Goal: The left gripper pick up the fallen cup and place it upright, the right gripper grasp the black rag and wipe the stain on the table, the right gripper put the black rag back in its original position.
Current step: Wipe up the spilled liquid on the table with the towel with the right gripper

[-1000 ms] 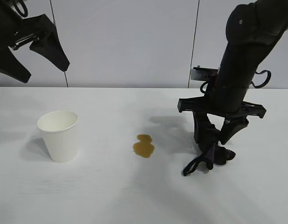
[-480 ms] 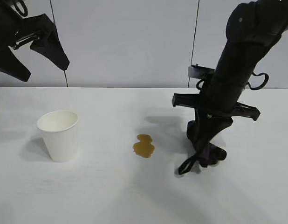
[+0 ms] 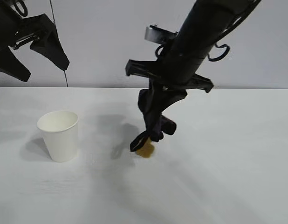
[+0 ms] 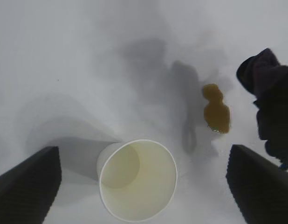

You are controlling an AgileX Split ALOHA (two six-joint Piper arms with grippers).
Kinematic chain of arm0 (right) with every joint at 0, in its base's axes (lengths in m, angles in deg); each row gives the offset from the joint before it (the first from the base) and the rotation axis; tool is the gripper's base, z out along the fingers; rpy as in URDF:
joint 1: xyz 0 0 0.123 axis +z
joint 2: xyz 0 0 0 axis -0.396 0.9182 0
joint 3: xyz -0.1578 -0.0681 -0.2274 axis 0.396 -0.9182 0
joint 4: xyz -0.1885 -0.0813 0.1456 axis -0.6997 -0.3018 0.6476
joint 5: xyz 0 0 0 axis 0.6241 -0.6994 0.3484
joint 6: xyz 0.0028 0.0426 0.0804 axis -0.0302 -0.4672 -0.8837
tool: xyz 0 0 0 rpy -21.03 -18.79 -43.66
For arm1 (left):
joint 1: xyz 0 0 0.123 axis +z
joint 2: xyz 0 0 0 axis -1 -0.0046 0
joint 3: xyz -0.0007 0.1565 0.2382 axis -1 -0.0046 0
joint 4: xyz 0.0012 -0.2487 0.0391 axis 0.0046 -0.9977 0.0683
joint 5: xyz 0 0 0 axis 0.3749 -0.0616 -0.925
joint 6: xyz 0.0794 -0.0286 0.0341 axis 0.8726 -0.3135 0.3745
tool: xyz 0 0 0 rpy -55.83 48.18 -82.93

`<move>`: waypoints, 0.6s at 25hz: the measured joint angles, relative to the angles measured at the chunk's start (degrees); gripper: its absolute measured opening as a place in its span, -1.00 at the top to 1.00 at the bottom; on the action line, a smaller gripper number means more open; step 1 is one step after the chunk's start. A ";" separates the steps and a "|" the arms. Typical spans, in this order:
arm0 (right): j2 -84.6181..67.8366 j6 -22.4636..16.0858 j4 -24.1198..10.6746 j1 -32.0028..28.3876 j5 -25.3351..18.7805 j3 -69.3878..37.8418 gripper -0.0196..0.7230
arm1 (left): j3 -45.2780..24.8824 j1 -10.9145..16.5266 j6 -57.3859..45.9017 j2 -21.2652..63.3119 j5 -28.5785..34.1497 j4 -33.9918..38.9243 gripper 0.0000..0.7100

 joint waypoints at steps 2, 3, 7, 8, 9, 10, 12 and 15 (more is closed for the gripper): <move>1.91 0.00 -1.79 1.98 1.15 0.00 0.64 | 0.00 0.00 0.00 0.00 0.26 0.00 -0.95; 2.95 0.00 -2.85 2.65 1.26 0.00 0.64 | 0.00 0.00 0.00 0.00 0.26 0.00 -0.95; 6.25 -2.30 -6.28 3.93 1.71 0.00 0.64 | 0.00 0.00 0.00 0.00 0.31 0.00 -0.95; 6.60 -3.49 -7.76 3.93 2.25 0.00 0.64 | 0.00 0.00 0.00 0.00 0.38 0.00 -0.95; 6.87 -4.56 -9.22 3.93 2.59 0.00 0.64 | 0.00 0.00 0.00 0.00 0.43 0.00 -0.95; 6.98 -6.08 -11.37 3.93 2.98 0.00 0.64 | 0.00 0.00 0.00 0.00 0.42 0.00 -0.95; 7.32 -9.27 -15.69 3.82 3.57 0.00 0.64 | 0.00 0.00 0.00 0.00 0.45 0.00 -0.95; 7.78 -15.18 -22.18 2.87 3.69 0.23 0.64 | 0.00 0.00 0.00 0.00 0.49 0.00 -0.95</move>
